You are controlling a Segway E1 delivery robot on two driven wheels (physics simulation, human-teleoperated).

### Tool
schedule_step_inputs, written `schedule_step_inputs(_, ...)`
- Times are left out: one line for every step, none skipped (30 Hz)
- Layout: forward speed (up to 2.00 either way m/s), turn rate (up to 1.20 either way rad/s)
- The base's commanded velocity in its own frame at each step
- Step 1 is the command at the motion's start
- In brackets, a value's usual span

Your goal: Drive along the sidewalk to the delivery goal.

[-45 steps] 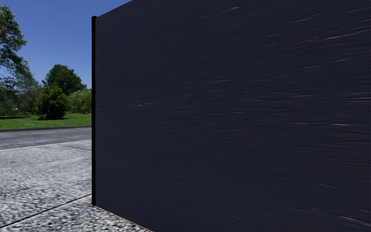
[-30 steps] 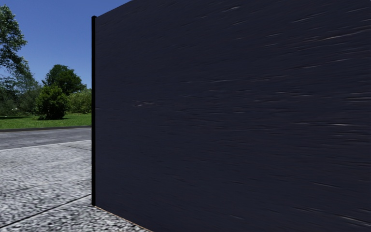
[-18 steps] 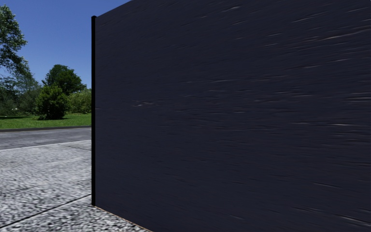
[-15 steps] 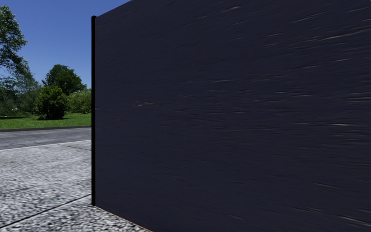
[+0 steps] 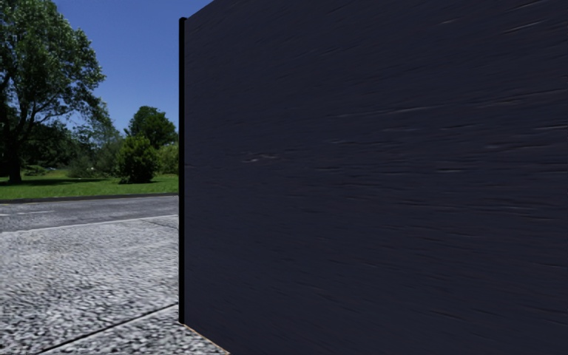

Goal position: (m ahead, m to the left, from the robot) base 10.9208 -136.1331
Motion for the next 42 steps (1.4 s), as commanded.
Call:
schedule_step_inputs(0.7, 0.82)
schedule_step_inputs(0.7, 0.82)
schedule_step_inputs(0.7, 0.82)
schedule_step_inputs(0.7, 0.82)
schedule_step_inputs(0.7, 0.82)
schedule_step_inputs(0.7, 0.82)
schedule_step_inputs(0.7, 0.82)
schedule_step_inputs(0.7, 0.82)
schedule_step_inputs(0.7, 0.82)
schedule_step_inputs(0.7, 0.82)
schedule_step_inputs(0.7, 0.83)
schedule_step_inputs(0.7, 0.83)
schedule_step_inputs(0.7, 0.83)
schedule_step_inputs(0.7, 0.83)
schedule_step_inputs(0.7, 0.83)
schedule_step_inputs(0.7, 0.83)
schedule_step_inputs(0.7, 0.83)
schedule_step_inputs(0.7, 0.83)
schedule_step_inputs(0.7, 0.83)
schedule_step_inputs(0.7, 0.83)
schedule_step_inputs(0.71, 0.83)
schedule_step_inputs(0.71, 0.83)
schedule_step_inputs(0.71, 0.83)
schedule_step_inputs(0.71, 0.83)
schedule_step_inputs(0.71, 0.83)
schedule_step_inputs(0.71, 0.83)
schedule_step_inputs(0.71, 0.81)
schedule_step_inputs(0.71, 0.8)
schedule_step_inputs(0.71, 0.72)
schedule_step_inputs(0.71, 0.25)
schedule_step_inputs(0.71, 0.25)
schedule_step_inputs(0.71, 0.0)
schedule_step_inputs(0.71, 0.0)
schedule_step_inputs(0.71, 0.0)
schedule_step_inputs(0.71, 0.0)
schedule_step_inputs(0.71, 0.0)
schedule_step_inputs(0.71, 0.0)
schedule_step_inputs(0.7, 0.0)
schedule_step_inputs(0.7, 0.0)
schedule_step_inputs(0.7, 0.0)
schedule_step_inputs(0.7, 0.0)
schedule_step_inputs(0.7, 0.0)
